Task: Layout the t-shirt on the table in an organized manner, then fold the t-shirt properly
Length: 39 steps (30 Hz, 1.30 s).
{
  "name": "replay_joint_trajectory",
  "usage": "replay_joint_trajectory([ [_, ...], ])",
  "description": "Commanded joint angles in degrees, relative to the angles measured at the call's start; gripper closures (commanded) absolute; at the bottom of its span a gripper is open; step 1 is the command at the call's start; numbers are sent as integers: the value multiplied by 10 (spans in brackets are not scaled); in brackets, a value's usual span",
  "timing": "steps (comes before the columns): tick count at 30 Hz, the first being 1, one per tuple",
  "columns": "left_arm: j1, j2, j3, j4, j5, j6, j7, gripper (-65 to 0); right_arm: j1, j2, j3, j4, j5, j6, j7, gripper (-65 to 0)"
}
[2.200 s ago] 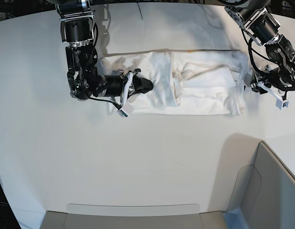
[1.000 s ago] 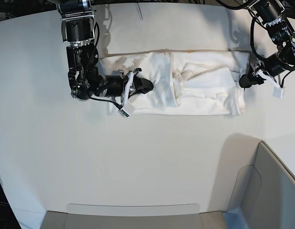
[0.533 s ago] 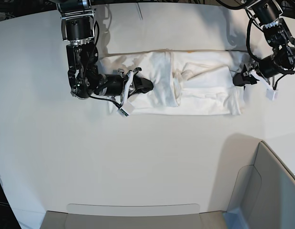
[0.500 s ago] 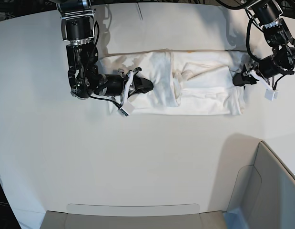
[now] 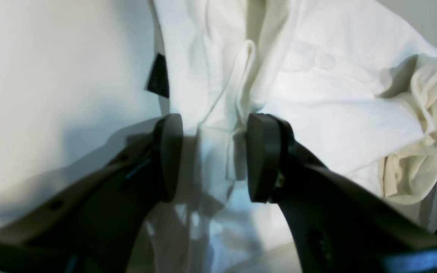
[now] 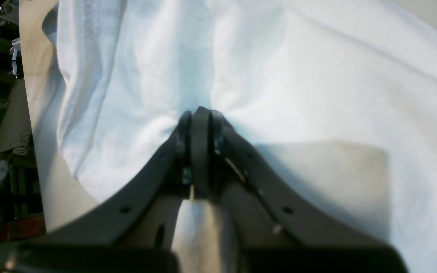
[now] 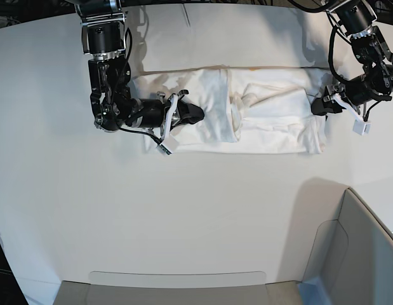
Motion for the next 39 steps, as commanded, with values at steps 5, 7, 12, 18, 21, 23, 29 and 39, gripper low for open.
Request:
replay_joint_trajectory([
  [5, -4, -7, 30, 8, 4, -1, 3, -287, -2, 9, -1, -1, -54, 7, -63, 0],
  [7, -4, -7, 58, 10, 3, -1, 7, -286, -2, 9, -1, -1, -54, 7, -63, 0],
  [12, -4, 15, 70, 10, 3, -1, 8, -285, -2, 9, -1, -1, -54, 7, -63, 0],
  [18, -4, 40, 71, 39, 4, -1, 8, -283, -3, 10, -1, -1, -55, 7, -63, 0],
  [21, -4, 41, 69, 30, 5, -1, 8, -243, -3, 10, -1, -1, -54, 7, -63, 0],
  [23, -5, 40, 69, 22, 5, -1, 8, -188, -3, 10, -1, -1, -54, 7, -63, 0],
  [29, -31, 7, 69, 11, 7, -1, 8, -5, -3, 9, -1, 2, -42, 7, -64, 0],
  [39, -73, -33, 72, 90, 4, 143, 8, 0, -4, 18, 0, 11, 86, 7, -64, -77],
])
